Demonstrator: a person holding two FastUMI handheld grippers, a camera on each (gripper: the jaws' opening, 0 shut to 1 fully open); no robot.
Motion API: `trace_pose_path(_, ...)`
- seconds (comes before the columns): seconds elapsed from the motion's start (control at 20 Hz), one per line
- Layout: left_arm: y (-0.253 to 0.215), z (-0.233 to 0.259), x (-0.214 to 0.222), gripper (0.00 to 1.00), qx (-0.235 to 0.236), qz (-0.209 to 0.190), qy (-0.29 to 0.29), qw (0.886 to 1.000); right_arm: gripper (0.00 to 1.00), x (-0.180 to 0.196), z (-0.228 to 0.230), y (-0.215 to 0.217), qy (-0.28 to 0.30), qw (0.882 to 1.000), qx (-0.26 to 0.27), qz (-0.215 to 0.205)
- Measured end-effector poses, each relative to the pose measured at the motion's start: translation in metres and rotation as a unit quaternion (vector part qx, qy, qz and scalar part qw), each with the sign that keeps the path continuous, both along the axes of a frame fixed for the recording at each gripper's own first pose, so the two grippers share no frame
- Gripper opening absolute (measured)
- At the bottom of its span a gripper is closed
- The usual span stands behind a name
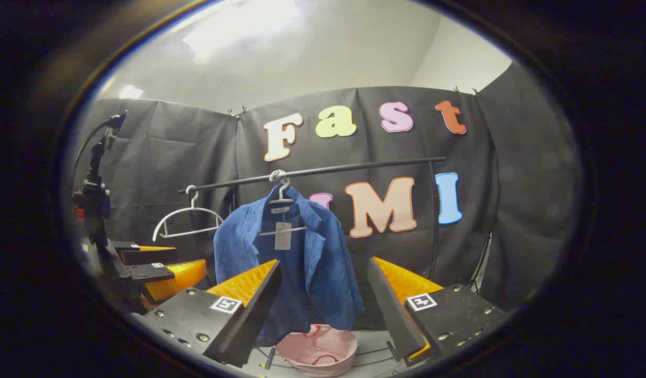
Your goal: Grasp the clothes on the hanger with both hands and then place them into the laundry hamper below.
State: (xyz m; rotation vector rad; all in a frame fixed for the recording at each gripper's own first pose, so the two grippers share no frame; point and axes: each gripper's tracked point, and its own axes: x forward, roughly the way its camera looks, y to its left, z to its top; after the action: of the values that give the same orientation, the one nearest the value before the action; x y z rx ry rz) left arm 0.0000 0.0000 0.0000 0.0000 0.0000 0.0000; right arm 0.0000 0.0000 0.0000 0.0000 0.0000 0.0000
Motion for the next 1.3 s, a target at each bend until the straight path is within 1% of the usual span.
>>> trace_pose_path(0.15, 0.011, 0.002, 0.009, 1.00, -0.003, -0.005, 0.000, 1.000, 0.98, 0.007, -0.008, 0.007, 0.012, 1.000, -0.008, 0.003)
trace_pose_path(0.3, 0.022, 0.004, 0.016, 1.00, 0.003, -0.010, -0.006, 1.000, 0.98, 0.017, -0.009, 0.016, 0.017, 1.000, 0.002, -0.001)
trace_pose_path(0.35, 0.026, 0.004, 0.019, 0.96, 0.003, -0.010, -0.006, 1.000, 1.00, 0.022, -0.009, 0.019, 0.017, 1.000, 0.008, -0.001)
trace_pose_path(0.45, 0.032, 0.002, 0.027, 0.96, -0.001, -0.010, -0.002, 1.000, 0.98, 0.032, -0.015, 0.025, 0.029, 0.999, 0.017, 0.002)
trace_pose_path(0.5, 0.032, 0.000, 0.030, 1.00, -0.004, -0.011, 0.001, 1.000, 0.98, 0.036, -0.017, 0.028, 0.034, 0.999, 0.021, 0.004)
trace_pose_path(0.55, 0.032, -0.002, 0.034, 0.96, -0.008, -0.015, 0.003, 1.000, 0.99, 0.040, -0.018, 0.028, 0.038, 0.999, 0.024, 0.002)
trace_pose_path(0.65, 0.030, -0.007, 0.040, 0.96, -0.006, -0.020, 0.012, 1.000, 0.97, 0.047, -0.019, 0.030, 0.043, 0.999, 0.031, -0.001)
trace_pose_path(0.7, 0.030, -0.006, 0.044, 1.00, -0.003, -0.022, 0.010, 1.000, 0.96, 0.049, -0.019, 0.033, 0.041, 0.999, 0.032, 0.001)
trace_pose_path(0.75, 0.032, -0.005, 0.047, 1.00, -0.002, -0.022, 0.007, 1.000, 0.97, 0.052, -0.018, 0.035, 0.040, 0.999, 0.028, 0.002)
trace_pose_path(0.8, 0.032, -0.005, 0.048, 0.96, -0.002, -0.024, 0.006, 1.000, 0.99, 0.052, -0.019, 0.034, 0.041, 0.999, 0.022, 0.001)
trace_pose_path(0.95, 0.031, -0.012, 0.056, 0.96, -0.005, -0.024, 0.013, 1.000, 0.98, 0.055, -0.022, 0.036, 0.046, 0.999, 0.018, 0.004)
trace_pose_path(1.0, 0.032, -0.016, 0.059, 0.96, -0.005, -0.023, 0.016, 1.000, 0.96, 0.056, -0.022, 0.037, 0.046, 0.999, 0.018, 0.003)
trace_pose_path(1.05, 0.033, -0.017, 0.061, 1.00, -0.005, -0.022, 0.018, 1.000, 0.99, 0.056, -0.022, 0.037, 0.047, 0.999, 0.019, 0.003)
trace_pose_path(1.25, 0.029, -0.021, 0.073, 1.00, -0.004, -0.027, 0.022, 0.999, 0.99, 0.054, -0.027, 0.037, 0.055, 0.998, 0.017, -0.003)
trace_pose_path(1.3, 0.027, -0.022, 0.076, 1.00, -0.004, -0.030, 0.022, 0.999, 0.96, 0.053, -0.026, 0.038, 0.055, 0.998, 0.019, -0.003)
